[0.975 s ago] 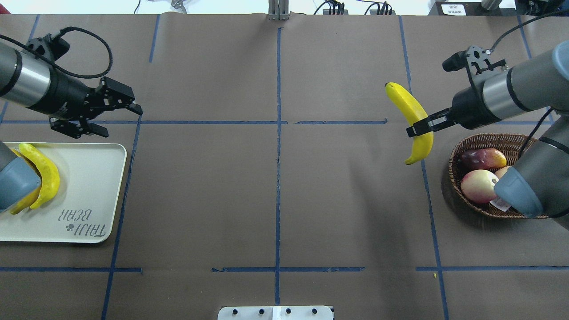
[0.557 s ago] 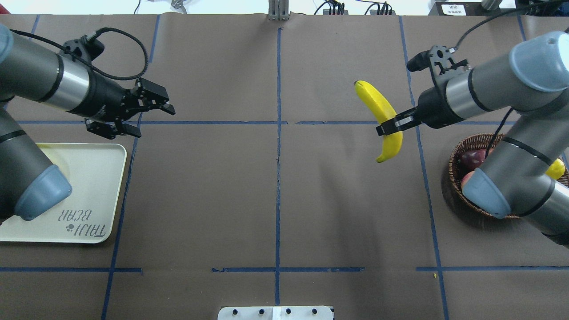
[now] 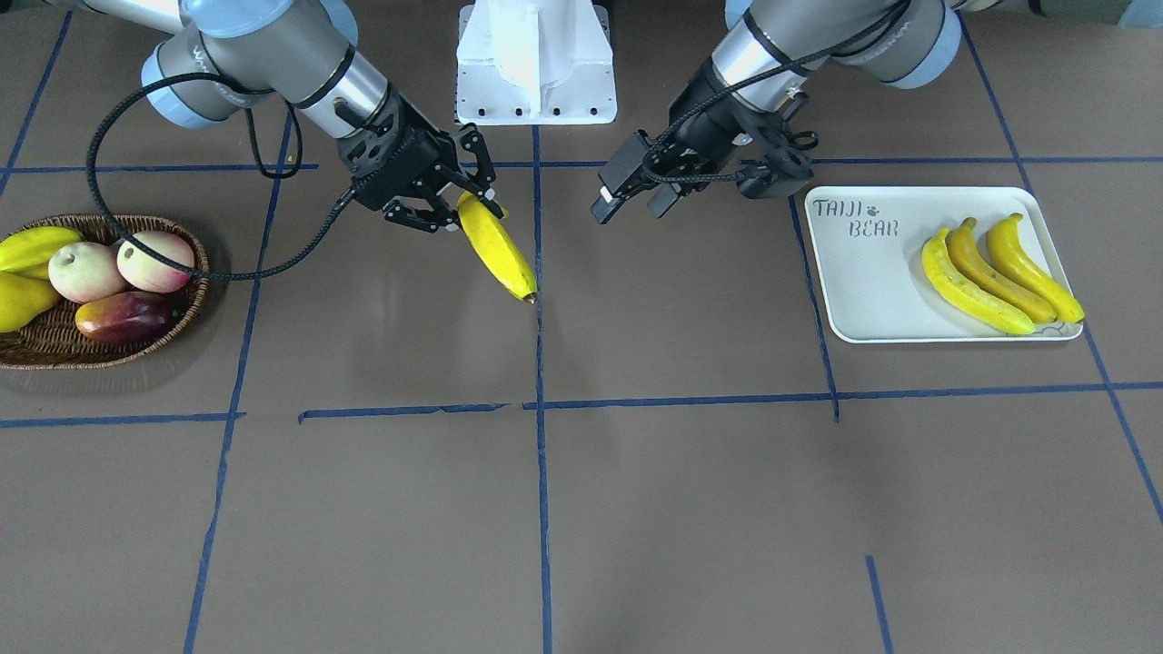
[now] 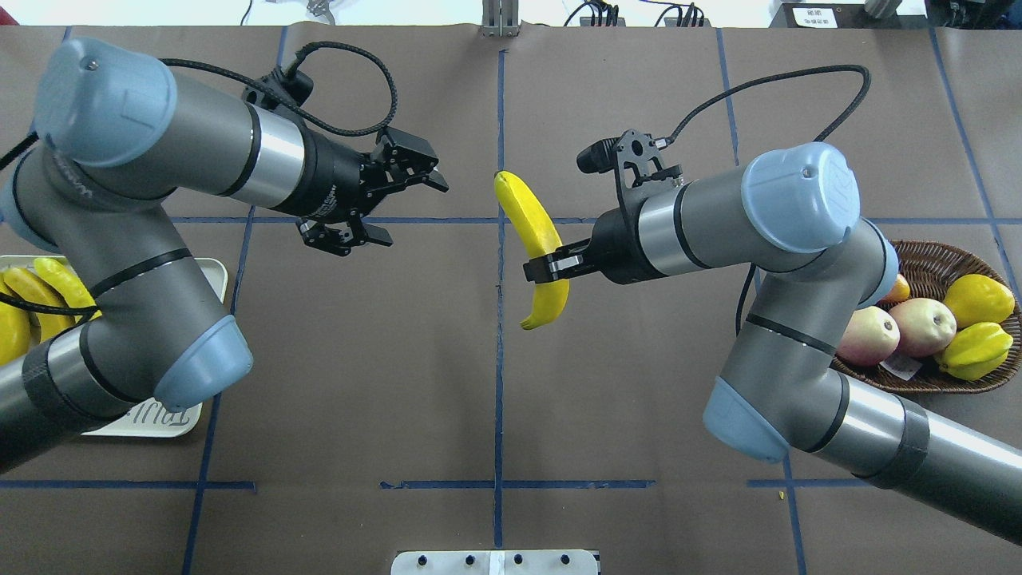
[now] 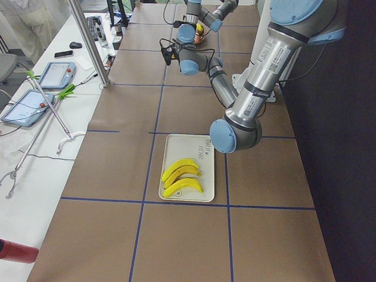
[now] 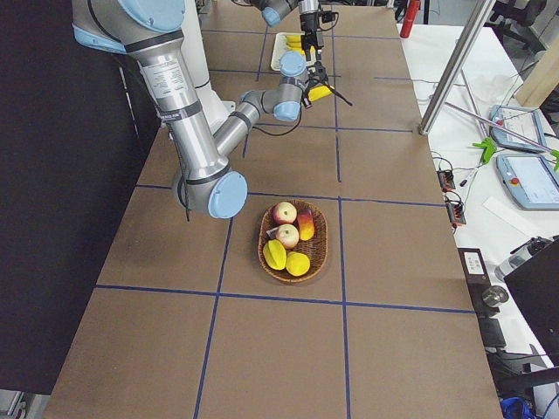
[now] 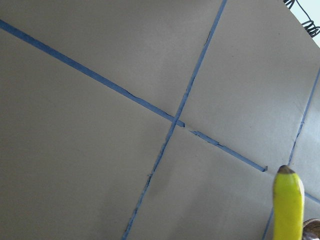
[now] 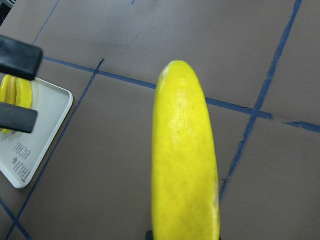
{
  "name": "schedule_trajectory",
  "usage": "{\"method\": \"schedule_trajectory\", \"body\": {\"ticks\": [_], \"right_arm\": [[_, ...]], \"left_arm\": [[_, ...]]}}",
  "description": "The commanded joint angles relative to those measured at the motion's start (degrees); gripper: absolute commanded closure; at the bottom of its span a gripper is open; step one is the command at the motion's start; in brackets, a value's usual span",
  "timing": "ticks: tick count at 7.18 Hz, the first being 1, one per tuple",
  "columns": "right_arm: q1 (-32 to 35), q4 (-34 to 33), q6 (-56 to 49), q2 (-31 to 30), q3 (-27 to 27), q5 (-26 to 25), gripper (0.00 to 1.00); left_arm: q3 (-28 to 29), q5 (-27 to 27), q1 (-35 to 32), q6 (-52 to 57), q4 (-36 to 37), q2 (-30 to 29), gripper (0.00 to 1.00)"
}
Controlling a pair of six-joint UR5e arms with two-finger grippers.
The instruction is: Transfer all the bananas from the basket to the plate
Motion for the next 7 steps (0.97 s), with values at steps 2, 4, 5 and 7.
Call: {"method": "schedule_trajectory", "body": {"ticks": [2, 4, 5, 7], "right_arm": [[-3.8, 2.2, 5.2, 1.3, 0.1, -1.5, 1.00], [-4.3, 2.7, 5.3, 2.0, 0.3, -1.5, 0.99], [-4.3, 2.6, 5.3, 2.2, 0.3, -1.5, 0.99], [-4.3, 2.6, 5.4, 2.2, 0.4, -1.5, 0.99]], "left_arm": [[2.3, 11.0, 5.3, -6.4, -6.9, -1.2, 0.00], [5.1, 11.0, 6.3, -6.4, -7.1, -2.1, 0.00], [5.9, 11.0, 6.8, -6.4, -7.1, -2.6, 0.00], [5.8, 11.0, 7.2, -6.6, -7.1, -2.9, 0.44]]}}
